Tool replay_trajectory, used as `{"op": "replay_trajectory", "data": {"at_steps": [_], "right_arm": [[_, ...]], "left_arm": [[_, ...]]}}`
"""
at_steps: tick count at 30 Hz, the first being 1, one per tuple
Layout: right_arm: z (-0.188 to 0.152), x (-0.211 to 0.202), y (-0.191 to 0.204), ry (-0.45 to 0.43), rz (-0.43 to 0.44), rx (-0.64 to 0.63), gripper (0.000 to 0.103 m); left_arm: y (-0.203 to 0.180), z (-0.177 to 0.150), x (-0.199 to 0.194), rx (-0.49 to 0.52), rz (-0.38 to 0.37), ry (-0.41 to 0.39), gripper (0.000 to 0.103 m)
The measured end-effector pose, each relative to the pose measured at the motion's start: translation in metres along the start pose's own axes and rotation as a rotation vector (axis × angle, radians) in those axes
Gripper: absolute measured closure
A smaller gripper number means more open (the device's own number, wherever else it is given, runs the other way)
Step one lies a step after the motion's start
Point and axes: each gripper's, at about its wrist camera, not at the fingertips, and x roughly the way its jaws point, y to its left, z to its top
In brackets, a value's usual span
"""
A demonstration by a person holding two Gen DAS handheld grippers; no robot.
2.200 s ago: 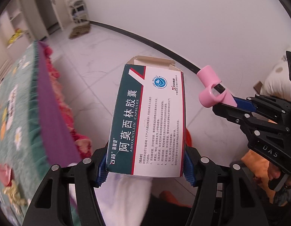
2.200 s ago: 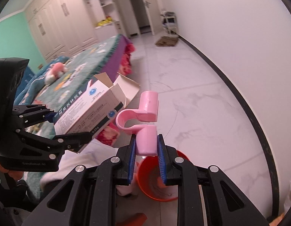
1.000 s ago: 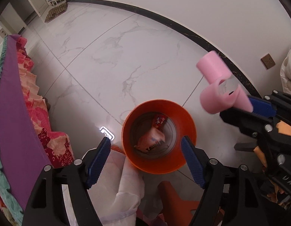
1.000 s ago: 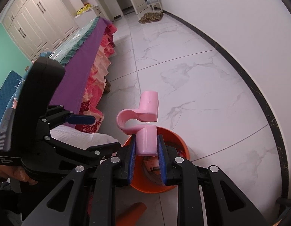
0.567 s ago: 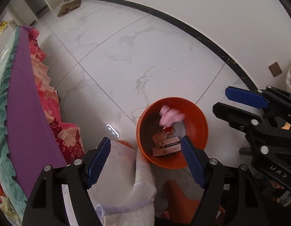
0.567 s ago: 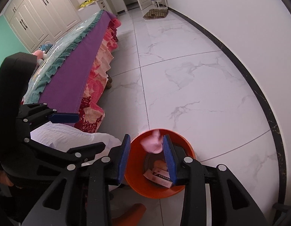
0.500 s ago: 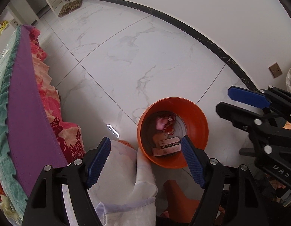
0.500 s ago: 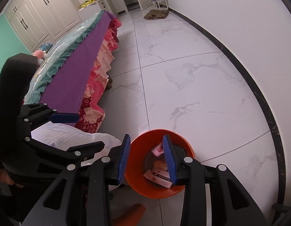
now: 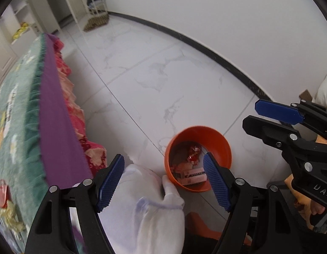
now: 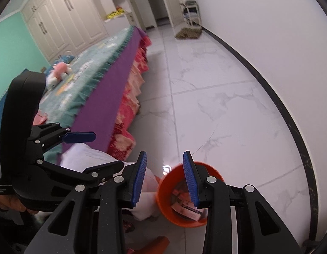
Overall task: Collect trash
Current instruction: 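Open the left tool over the bucket while the right tool releases the pink clip, then move both open tools back over the bed toward the red cup and crumpled paper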
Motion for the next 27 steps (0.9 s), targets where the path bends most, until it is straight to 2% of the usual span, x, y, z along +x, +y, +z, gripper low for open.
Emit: {"op": "replay_trajectory", "data": {"at_steps": [3, 13, 24, 27], "right_arm": [[0.009, -0.009, 0.022, -0.023, 0.029, -0.040, 0.066], [0.030, -0.021, 0.111, -0.060, 0.153, -0.193, 0.066], [0.034, -0.023, 0.215, -0.059, 0.311, -0.371, 0.063], [0.031, -0.020, 0.247, -0.049, 0.353, -0.414, 0.057]], "left_arm": [[0.013, -0.008, -0.024, -0.039, 0.035, -0.053, 0.018], [0.068, -0.051, -0.090, -0.195, 0.158, -0.166, 0.018], [0.128, -0.116, -0.142, -0.405, 0.272, -0.210, 0.018], [0.145, -0.137, -0.154, -0.462, 0.303, -0.213, 0.018]]}}
